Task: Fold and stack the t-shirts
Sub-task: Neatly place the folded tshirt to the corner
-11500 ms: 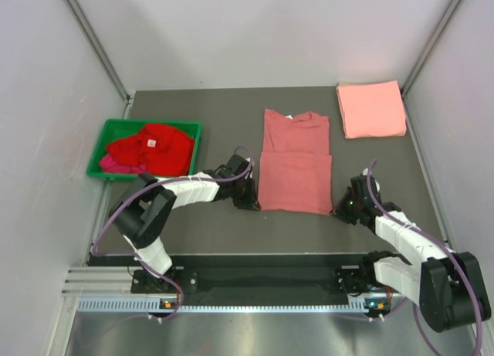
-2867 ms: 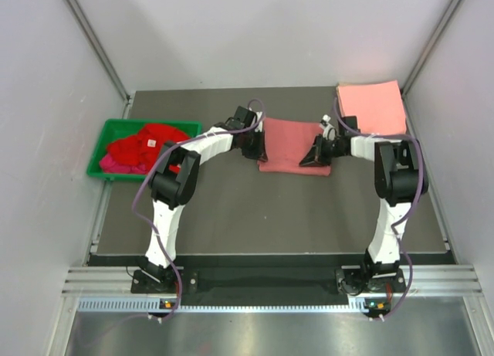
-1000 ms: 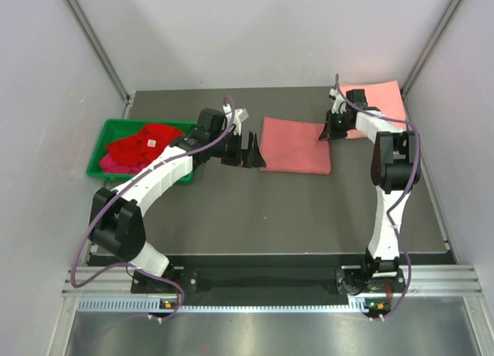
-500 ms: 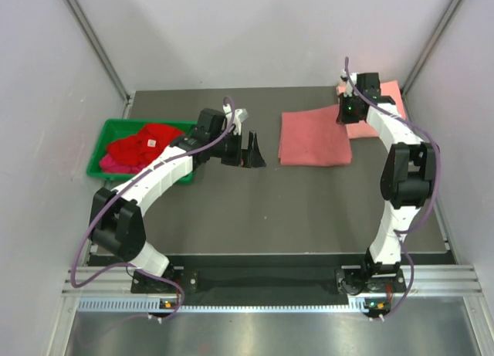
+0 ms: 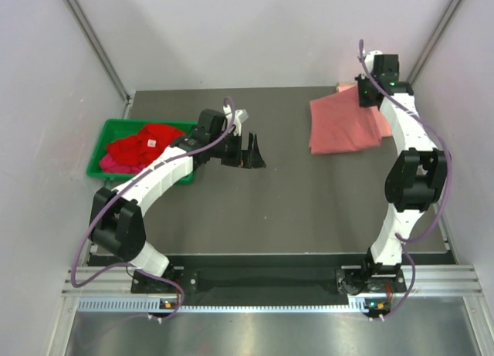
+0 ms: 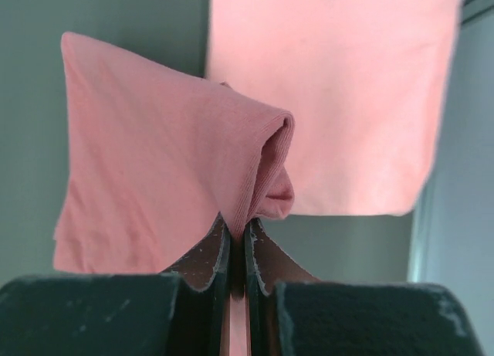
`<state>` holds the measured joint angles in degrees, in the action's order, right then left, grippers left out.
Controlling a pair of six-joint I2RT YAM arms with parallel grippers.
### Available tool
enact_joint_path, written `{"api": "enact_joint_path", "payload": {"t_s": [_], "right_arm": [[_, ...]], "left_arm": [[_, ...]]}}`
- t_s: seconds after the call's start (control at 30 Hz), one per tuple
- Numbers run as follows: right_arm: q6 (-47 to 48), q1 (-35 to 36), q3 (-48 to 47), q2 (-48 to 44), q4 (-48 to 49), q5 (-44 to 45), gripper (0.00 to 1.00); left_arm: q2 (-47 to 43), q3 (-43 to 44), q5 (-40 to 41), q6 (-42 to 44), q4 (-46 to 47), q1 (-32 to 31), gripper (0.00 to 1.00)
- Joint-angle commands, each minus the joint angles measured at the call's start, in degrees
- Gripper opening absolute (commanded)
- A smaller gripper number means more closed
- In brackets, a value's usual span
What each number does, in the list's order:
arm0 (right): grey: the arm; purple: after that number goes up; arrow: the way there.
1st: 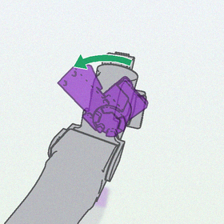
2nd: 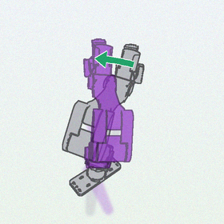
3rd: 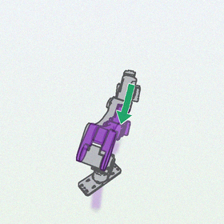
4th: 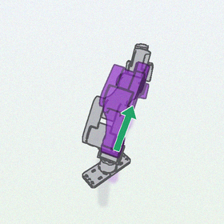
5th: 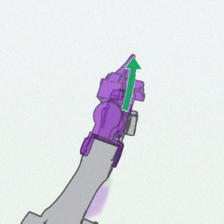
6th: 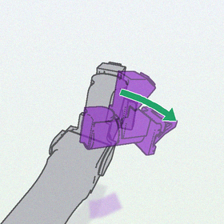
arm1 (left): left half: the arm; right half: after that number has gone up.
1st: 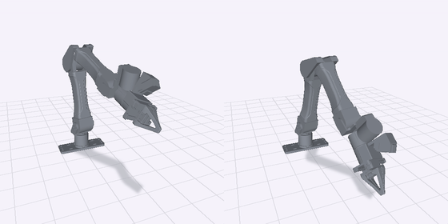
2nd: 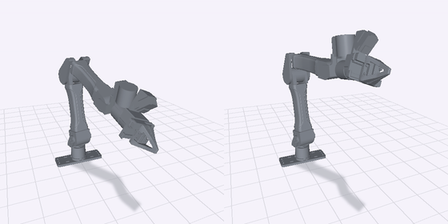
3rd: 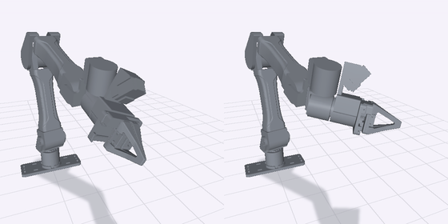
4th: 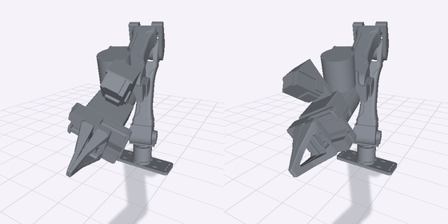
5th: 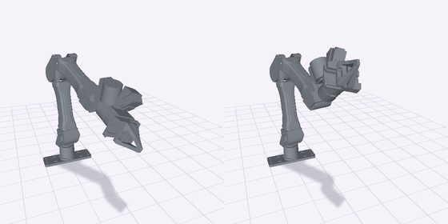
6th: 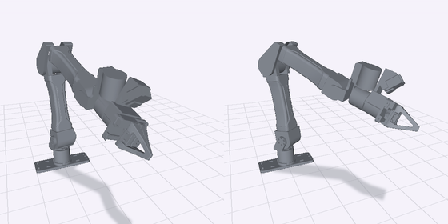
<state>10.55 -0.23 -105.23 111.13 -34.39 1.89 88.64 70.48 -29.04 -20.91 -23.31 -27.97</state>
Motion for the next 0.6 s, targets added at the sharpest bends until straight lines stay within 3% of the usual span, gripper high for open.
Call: {"api": "enact_joint_path", "payload": {"t_s": [0.0, 0.43, 0.57], "right_arm": [[1.1, -3.5, -7.7, -0.7, -0.5, 1.0, 0.0], [-1.1, -8.8, -24.2, 11.5, -3.6, -5.1, 0.0], [-2.2, -11.0, -25.0, 14.5, -1.6, -5.5, 0.0]], "left_arm": [[-0.2, -0.3, 0.2, 0.3, 2.4, -0.3, 0.99], [1.7, 0.0, 0.3, 0.4, 2.0, -0.3, 0.99], [2.0, 0.0, 0.3, 0.4, 2.0, -0.3, 0.99]]}}
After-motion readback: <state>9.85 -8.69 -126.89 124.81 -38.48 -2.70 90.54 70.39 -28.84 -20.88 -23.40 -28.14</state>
